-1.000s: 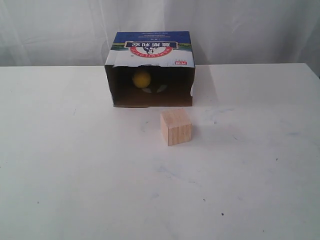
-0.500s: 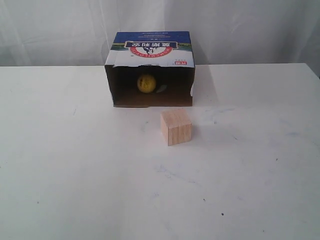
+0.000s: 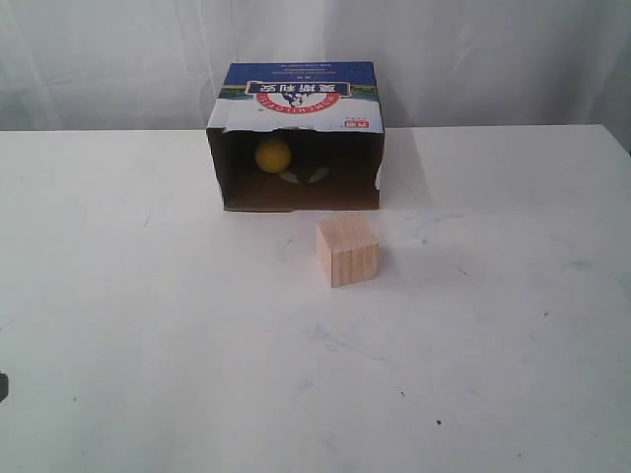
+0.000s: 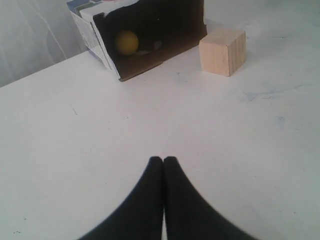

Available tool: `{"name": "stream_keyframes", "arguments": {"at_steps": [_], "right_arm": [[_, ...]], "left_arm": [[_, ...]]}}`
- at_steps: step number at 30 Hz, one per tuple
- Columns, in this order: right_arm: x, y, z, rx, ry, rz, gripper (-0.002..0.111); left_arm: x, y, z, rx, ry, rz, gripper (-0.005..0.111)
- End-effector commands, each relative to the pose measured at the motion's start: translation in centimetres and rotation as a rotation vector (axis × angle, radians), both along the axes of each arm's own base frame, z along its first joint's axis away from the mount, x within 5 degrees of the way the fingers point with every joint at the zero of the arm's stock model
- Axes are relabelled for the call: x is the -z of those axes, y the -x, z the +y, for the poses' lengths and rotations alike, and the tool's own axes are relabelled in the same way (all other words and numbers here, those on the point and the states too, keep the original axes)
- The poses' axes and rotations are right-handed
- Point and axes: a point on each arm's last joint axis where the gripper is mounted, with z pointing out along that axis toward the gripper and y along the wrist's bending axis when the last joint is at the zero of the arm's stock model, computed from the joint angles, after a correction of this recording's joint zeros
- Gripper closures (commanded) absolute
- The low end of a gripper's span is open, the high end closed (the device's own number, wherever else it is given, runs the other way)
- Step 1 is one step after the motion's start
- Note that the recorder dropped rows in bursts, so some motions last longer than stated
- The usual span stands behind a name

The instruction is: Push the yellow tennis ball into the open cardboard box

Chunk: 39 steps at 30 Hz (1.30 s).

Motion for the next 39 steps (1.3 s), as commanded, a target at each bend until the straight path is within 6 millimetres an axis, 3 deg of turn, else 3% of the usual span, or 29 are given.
{"name": "stream_keyframes", "arguments": {"at_steps": [1, 5, 11, 17, 22, 27, 39], "right_arm": [[1.6, 0.0, 0.2, 0.017, -0.140, 0.058, 0.108], [2.8, 0.3, -0.2, 0.083, -0.184, 0.189, 0.108], [2.9, 0.4, -0.3, 0.092, -0.163, 0.204, 0.108], [2.1, 1.1, -1.3, 0.119, 0.030, 0.060, 0.108], [1.0, 3.0, -2.6, 0.255, 0.239, -0.135, 0.108], [1.2, 3.1, -2.9, 0.313, 0.253, -0.102, 0.108], [4.7, 2.7, -2.5, 0.282, 0.188, 0.021, 0.108]], "left_arm": [[0.1, 0.1, -0.1, 0.004, 0.029, 0.005, 0.107], [0.1, 0.1, -0.1, 0.004, 0.029, 0.005, 0.107], [0.1, 0.1, -0.1, 0.004, 0.029, 0.005, 0.107], [0.1, 0.1, -0.1, 0.004, 0.029, 0.005, 0.107], [0.1, 0.1, -0.1, 0.004, 0.029, 0.005, 0.107], [0.0, 0.1, -0.1, 0.004, 0.029, 0.002, 0.107], [0.1, 0.1, -0.1, 0.004, 0.029, 0.004, 0.107]]}}
